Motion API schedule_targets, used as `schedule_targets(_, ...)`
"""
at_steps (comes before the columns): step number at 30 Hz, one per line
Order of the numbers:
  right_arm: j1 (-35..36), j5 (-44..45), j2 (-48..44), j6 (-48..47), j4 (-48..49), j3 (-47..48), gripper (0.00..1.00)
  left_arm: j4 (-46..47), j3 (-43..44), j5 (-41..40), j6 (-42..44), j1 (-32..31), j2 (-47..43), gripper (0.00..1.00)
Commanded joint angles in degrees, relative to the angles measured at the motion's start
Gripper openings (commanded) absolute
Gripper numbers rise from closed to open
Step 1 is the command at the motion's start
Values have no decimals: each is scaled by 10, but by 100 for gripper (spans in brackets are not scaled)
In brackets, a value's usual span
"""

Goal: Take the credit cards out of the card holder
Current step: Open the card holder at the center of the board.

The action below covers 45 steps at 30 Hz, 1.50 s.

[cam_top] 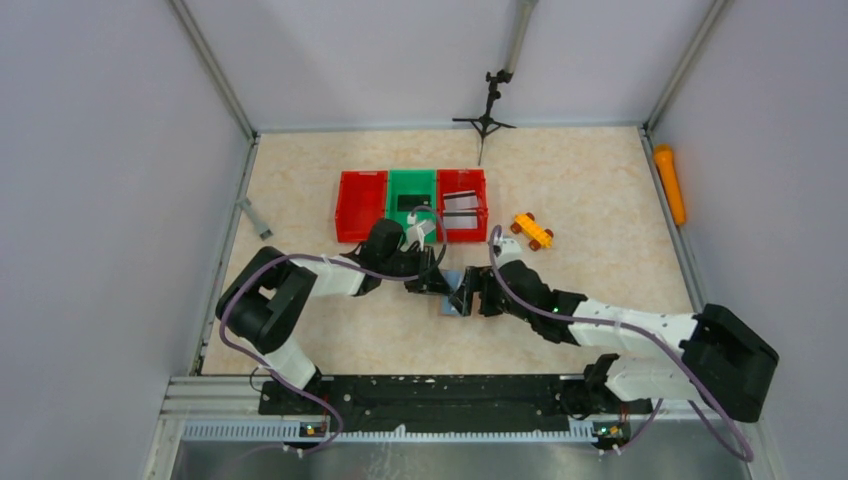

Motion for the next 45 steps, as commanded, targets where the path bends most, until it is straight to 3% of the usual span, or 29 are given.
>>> schedule_targets(1, 16, -4, 60, -9, 41, 31, 84, 19, 18, 20, 5, -3, -7, 14)
schedule_targets(5, 20, 11, 98, -9, 54, 32, 84, 21, 19, 25, 2, -2, -3, 14)
schedule_targets(14, 20, 18, 138, -4, 80, 32, 72, 27, 23, 39, -5, -2, 9, 18)
schedule_targets(22, 20, -12, 123, 4, 139, 5, 83, 24, 24, 39, -6, -2, 13, 18)
schedule_targets(27, 20, 3, 131, 7, 116, 14, 68, 24, 24, 39, -6, -2, 11, 19)
schedule_targets(34, 21, 21, 143, 6, 86, 23, 63, 24, 24, 40, -4, -2, 11, 20)
schedule_targets(45, 21, 50, 137, 4, 45, 27, 42, 15, 25, 35, -1, -2, 10, 37)
